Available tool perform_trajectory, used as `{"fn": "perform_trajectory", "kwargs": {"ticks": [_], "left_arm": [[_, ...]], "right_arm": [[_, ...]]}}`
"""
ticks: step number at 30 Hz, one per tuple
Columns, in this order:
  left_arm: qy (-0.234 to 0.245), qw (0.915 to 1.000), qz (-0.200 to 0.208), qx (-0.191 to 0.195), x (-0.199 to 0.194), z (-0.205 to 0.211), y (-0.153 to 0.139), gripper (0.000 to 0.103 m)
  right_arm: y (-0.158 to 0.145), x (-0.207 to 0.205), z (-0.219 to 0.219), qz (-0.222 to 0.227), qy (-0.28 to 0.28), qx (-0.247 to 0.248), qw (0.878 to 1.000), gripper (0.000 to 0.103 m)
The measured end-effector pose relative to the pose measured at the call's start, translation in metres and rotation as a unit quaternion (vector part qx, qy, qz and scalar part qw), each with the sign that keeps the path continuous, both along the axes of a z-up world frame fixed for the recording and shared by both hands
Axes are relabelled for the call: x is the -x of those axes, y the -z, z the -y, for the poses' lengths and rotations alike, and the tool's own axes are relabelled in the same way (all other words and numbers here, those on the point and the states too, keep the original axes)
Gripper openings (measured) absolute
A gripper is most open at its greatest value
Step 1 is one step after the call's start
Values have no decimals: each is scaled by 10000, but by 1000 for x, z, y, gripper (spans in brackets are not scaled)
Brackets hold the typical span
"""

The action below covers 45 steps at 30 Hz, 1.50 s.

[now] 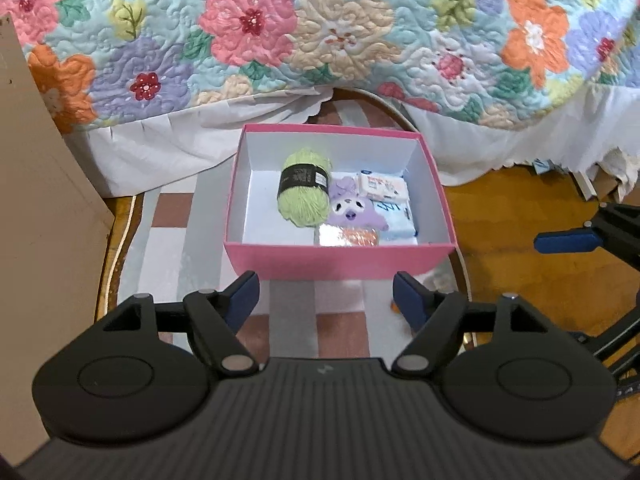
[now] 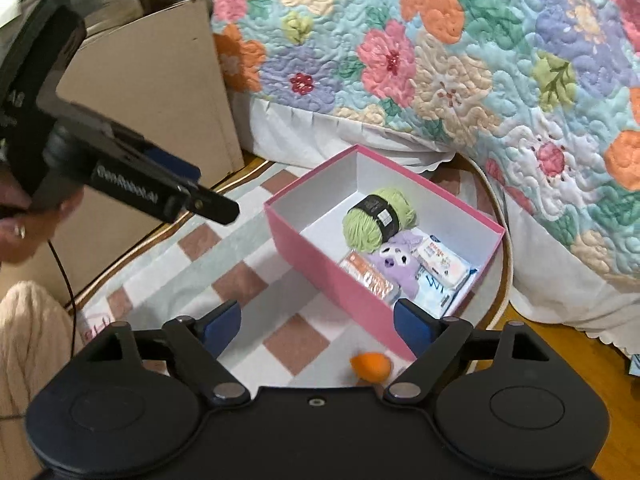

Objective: Organize objects
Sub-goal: 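Lift the open left tool away from the pink box, then lower the left tool onto the gold-capped foundation bottle and close it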

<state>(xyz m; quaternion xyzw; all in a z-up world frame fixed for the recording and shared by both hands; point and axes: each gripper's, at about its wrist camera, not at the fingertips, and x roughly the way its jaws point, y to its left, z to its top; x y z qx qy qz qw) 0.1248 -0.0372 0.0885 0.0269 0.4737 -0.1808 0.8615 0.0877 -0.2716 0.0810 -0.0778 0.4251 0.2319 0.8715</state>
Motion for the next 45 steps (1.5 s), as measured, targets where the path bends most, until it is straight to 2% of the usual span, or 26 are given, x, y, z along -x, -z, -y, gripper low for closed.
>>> {"fn": "perform_trajectory", "kwargs": {"ticks": [4,9,15,20,25,28,35,41,45], "left_arm": [[58,10000,11,-14,21,5,-1,77],[105,9998,-180,6,37,16,12,78],[313,9970,-709,78,45,32,45,78],[359,9954,-884,-37,47,44,73,79],[384,9938,-1009,-283,44,63,103,79],[372,9918,-1194,-258,36,70,117,79],[314,9914,-1237,-287,23,87,143,79],[138,9911,-1304,-212,12,99,163,77],[43,9903,-1386,62,7,108,177,73]], "right_arm": [[5,23,4,0,-124,109,9999,87],[17,42,7,-18,-292,195,9994,87],[41,55,16,-25,-296,194,9994,87],[64,60,23,-53,-170,195,9997,87],[96,57,36,92,33,65,9999,88],[124,47,46,99,291,-11,9995,88],[177,22,67,39,797,-63,9968,88],[200,17,67,77,724,-94,9973,87],[208,11,64,29,695,-1,9976,87]]}}
